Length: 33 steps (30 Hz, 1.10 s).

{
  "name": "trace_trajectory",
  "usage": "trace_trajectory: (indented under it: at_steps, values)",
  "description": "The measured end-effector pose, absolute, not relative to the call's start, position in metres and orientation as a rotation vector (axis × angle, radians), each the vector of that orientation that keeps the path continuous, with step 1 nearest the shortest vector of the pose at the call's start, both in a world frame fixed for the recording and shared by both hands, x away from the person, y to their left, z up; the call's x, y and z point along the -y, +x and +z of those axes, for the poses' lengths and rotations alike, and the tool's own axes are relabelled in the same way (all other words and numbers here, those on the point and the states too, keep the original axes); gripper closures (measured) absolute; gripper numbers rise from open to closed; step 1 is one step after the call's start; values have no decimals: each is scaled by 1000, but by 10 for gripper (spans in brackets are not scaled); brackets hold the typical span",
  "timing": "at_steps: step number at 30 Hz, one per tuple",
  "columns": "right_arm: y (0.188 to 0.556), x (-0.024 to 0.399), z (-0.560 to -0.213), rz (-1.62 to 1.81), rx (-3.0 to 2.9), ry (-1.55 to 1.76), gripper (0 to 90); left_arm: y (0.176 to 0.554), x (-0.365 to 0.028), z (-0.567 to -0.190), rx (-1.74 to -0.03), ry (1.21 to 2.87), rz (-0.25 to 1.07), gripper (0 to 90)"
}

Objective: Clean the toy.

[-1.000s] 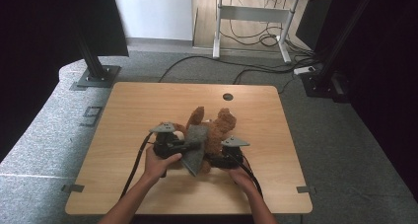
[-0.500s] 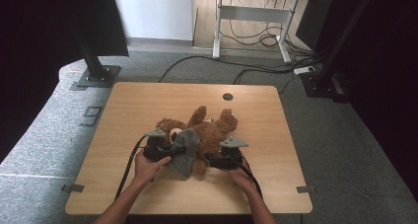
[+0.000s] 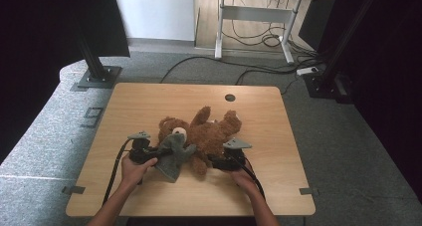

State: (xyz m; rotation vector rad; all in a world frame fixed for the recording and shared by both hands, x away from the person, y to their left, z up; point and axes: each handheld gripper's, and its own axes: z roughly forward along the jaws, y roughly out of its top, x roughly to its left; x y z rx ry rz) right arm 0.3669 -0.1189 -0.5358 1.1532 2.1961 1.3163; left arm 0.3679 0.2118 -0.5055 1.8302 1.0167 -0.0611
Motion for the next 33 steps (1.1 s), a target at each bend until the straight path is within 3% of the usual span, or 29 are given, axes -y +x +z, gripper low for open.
trace_trajectory:
  at_steps: [7,13,26,33]
  values:
    - [367,120,-536,1321,-2196,1150,279,363,-163,-489,-878,1820,-143,756]
    - [367,120,-536,1322,-2195,1151,281,373,-123,-486,-856,1860,-137,755]
    - [365,122,-531,1303,-2213,1137,290,385,-124,-497,-926,1853,-164,752]
    - [365,150,-510,1305,-2165,1193,302,387,-126,-499,-944,1851,-177,752]
